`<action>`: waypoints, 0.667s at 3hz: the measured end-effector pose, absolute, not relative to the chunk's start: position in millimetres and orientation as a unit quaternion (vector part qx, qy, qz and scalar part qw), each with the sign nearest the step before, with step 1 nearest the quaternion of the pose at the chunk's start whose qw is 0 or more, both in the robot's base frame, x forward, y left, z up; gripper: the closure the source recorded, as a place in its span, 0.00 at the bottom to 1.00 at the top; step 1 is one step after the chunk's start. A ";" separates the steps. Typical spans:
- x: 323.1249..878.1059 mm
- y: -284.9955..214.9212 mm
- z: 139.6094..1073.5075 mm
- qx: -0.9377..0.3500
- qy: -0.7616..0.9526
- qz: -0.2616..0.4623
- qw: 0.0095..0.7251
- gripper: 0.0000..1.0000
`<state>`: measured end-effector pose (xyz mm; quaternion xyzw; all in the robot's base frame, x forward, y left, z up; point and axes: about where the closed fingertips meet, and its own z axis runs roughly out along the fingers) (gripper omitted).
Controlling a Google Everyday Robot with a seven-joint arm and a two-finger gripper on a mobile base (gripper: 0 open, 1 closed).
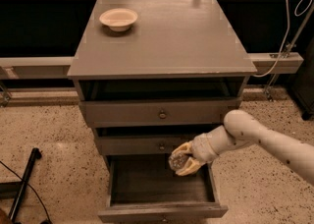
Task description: Place water bottle into bottom drawer
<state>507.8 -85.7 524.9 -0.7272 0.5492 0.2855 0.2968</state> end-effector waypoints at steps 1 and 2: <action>491.3 -56.5 417.8 -0.756 0.526 0.327 0.213 1.00; 490.8 -52.3 424.2 -0.754 0.524 0.329 0.219 1.00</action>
Offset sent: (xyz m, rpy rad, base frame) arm -0.0117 0.0187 -0.0818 -0.0545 0.0940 0.0923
